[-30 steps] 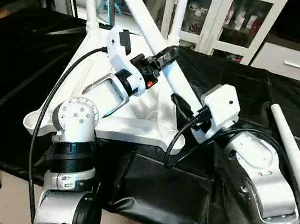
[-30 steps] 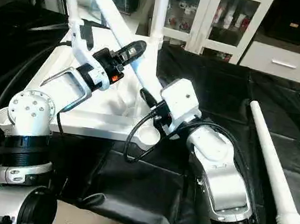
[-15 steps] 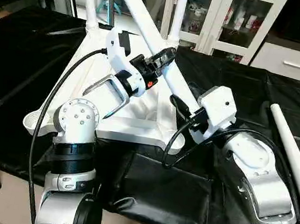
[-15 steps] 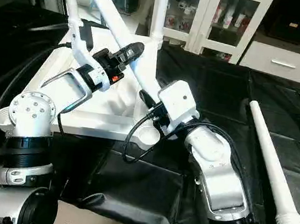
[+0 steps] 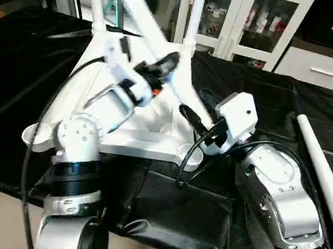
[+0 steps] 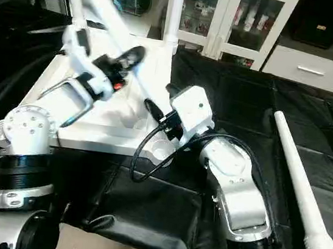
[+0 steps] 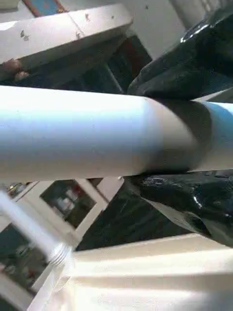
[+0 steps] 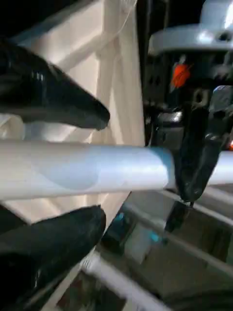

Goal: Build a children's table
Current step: Pick table leg

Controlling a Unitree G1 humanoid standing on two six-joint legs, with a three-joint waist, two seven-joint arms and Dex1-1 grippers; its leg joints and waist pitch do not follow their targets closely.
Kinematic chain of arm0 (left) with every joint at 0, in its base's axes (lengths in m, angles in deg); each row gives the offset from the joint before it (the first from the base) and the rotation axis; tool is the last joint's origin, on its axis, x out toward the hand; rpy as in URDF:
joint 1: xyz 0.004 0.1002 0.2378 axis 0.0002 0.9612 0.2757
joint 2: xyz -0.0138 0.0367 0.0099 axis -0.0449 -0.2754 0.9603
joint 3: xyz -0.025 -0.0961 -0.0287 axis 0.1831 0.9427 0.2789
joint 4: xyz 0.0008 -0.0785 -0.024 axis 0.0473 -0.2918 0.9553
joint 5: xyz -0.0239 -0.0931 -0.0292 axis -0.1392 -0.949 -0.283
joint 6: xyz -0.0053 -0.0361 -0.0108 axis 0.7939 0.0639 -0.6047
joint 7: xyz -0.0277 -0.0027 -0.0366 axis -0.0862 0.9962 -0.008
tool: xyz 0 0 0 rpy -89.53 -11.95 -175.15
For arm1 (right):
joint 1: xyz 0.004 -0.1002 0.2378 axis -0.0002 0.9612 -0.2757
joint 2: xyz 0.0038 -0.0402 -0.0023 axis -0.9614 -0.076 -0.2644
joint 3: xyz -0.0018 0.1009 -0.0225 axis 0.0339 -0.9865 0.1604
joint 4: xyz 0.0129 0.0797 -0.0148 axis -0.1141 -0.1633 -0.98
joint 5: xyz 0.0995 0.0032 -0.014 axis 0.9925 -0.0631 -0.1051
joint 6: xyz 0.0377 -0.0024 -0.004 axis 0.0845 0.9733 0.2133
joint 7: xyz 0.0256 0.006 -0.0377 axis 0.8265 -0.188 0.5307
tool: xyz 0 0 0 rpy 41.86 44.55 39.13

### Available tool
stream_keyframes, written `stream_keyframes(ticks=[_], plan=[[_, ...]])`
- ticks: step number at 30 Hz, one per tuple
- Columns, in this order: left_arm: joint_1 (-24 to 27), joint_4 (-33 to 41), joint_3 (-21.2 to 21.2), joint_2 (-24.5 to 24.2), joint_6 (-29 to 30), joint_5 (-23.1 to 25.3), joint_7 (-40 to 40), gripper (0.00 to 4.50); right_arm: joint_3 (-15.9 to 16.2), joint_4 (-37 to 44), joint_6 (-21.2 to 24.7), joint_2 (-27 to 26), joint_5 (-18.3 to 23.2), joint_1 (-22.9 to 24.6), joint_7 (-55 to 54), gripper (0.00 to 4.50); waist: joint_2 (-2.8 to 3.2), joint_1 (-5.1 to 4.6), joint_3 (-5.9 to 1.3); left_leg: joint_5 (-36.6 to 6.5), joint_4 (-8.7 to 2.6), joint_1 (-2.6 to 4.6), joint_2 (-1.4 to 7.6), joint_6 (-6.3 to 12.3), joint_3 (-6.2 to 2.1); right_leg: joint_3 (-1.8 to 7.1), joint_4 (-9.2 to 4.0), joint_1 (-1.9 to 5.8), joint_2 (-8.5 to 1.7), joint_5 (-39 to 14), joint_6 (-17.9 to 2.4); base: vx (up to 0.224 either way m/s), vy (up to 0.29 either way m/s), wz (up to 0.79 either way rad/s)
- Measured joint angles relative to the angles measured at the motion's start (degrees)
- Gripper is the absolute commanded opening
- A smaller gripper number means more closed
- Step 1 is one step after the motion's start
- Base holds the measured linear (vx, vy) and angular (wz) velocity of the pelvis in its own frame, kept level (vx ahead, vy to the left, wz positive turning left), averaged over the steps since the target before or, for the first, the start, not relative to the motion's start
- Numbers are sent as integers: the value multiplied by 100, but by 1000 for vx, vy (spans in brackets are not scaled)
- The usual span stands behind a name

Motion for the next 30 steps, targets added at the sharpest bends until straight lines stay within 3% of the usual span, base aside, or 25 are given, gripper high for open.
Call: stream_keyframes(ticks=[4,8,11,14,24,30], plan=[[-27,-97,5,-334,-126,102,182,178,-264,160,329,-39,630,-57,294,336,-1,24,0,0,1,-1,-1,0,0,0,0,0,-1,0,0,0,0,0],[-42,-147,-107,-811,-3,155,699,178,-1020,112,736,48,1310,-547,386,358,0,40,0,1,8,0,-2,1,-1,1,3,3,-1,4,-6,0,0,0],[-140,-142,-236,-1055,241,12,1093,178,-1514,-330,935,282,1536,-838,316,358,-1,74,0,1,15,0,-2,1,-1,1,5,6,-2,5,-9,0,0,0],[-243,-108,-305,-1177,343,-118,1353,178,-1790,-712,1107,383,1570,-851,200,358,-2,93,-1,1,14,2,-3,0,0,2,10,4,-2,6,-10,0,0,0],[-309,-123,-424,-1376,552,-427,2083,178,-1628,-735,1360,484,1555,-681,223,358,10,64,2,3,15,4,1,-4,1,1,16,1,0,8,-12,0,0,0],[-425,-50,-426,-1399,689,-818,2533,178,-1680,-700,2011,563,2243,-686,612,358,10,60,2,3,16,5,1,-3,1,1,16,3,0,8,-13,0,0,0]])
